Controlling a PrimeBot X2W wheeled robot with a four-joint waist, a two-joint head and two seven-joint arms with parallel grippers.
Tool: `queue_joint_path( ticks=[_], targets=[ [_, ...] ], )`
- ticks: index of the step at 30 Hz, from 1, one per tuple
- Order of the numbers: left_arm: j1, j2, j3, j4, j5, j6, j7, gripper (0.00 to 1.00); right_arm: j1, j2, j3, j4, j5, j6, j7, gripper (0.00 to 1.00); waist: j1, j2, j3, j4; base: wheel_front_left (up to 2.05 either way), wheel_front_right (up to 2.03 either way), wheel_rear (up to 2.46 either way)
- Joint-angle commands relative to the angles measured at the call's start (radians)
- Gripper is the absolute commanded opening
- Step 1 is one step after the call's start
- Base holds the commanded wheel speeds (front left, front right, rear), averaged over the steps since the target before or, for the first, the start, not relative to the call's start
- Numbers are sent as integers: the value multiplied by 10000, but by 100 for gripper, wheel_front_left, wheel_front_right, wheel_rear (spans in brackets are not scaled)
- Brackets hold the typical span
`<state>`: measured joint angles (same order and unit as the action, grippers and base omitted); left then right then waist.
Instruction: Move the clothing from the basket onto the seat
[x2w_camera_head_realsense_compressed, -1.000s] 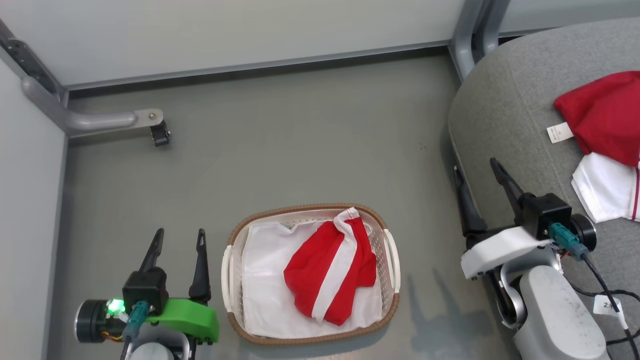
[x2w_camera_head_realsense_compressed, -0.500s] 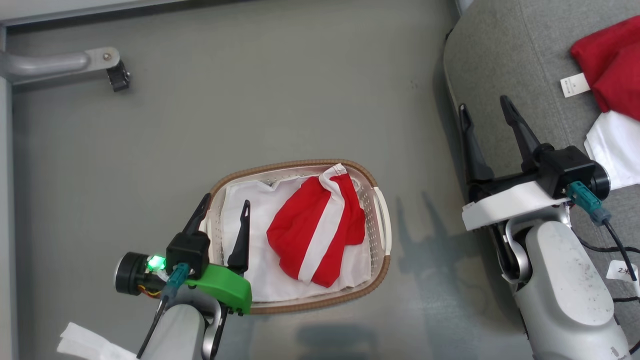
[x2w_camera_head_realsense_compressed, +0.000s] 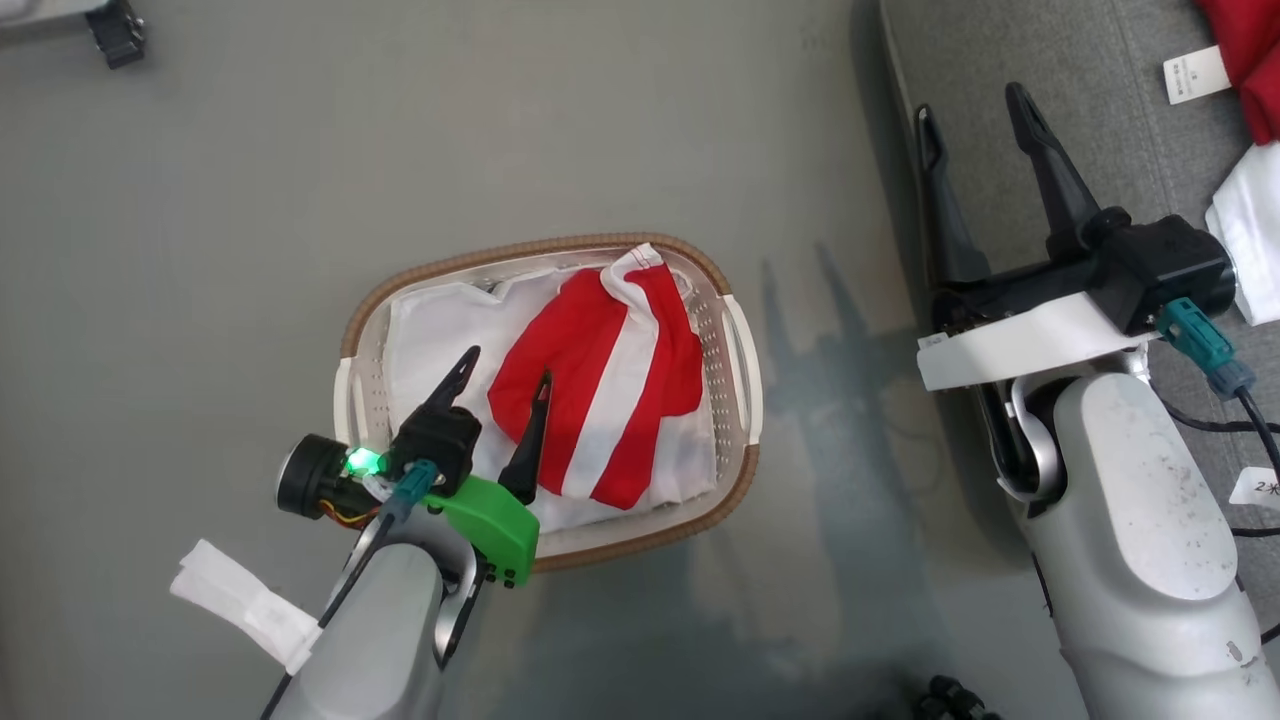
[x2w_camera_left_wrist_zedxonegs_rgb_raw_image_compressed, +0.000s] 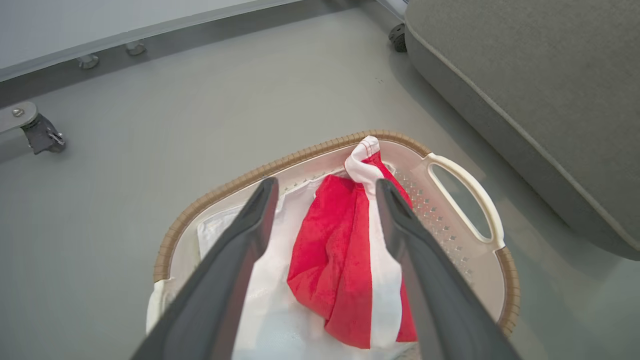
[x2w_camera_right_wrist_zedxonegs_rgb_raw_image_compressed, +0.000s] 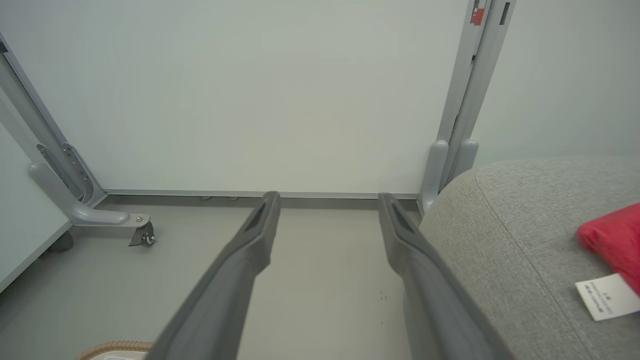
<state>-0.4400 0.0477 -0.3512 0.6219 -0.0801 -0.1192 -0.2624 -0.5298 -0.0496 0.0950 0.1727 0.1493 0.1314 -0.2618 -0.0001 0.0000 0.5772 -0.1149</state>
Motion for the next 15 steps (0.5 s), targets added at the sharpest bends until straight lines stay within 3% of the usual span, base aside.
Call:
queue_joint_path(
  ticks=[1,15],
  targets=[
    [-349,63,-113,197,-97,-46,-36,100,-153,-36,15,-69,46,-14,-47,100,1,0,600,-279,0,0,0],
    [-2207,62,-1670,2188,-632,-130,-36,100,-740,-34,300,-519,275,-14,-47,100,1,0,2074,-706,0,0,0]
  ],
)
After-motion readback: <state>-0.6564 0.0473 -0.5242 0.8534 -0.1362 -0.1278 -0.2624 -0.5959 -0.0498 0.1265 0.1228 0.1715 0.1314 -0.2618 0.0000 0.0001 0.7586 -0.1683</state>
